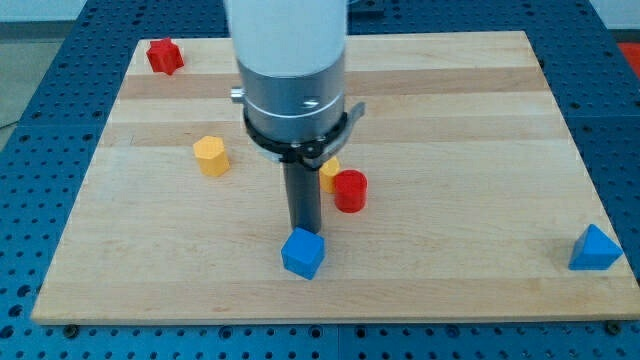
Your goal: Push the red circle to the center
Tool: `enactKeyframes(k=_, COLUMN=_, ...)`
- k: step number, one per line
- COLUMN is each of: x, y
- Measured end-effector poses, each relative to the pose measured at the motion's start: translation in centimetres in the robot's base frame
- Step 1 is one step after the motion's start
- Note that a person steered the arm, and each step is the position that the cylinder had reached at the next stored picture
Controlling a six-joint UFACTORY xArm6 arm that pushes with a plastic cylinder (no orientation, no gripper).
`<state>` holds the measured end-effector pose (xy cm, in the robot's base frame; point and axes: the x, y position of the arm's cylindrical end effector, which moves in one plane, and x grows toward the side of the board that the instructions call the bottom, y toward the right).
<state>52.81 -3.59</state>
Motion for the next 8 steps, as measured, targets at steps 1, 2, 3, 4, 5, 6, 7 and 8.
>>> enactKeyframes(k=1, x=-2.0, y=3.4)
enactKeyframes(k=2, x=-5.4, y=5.0)
enactKeyframes(k=3, x=-6.3, y=2.2)
enactKeyframes(k=4, x=-6.3, y=0.7)
enactKeyframes(k=5, x=-6.3, y=6.0)
enactKeyframes(k=6, x=-8.3, y=11.9)
enactKeyframes(k=7, x=-12.2, y=13.4)
enactKeyframes(k=8, x=-9.8, y=14.5)
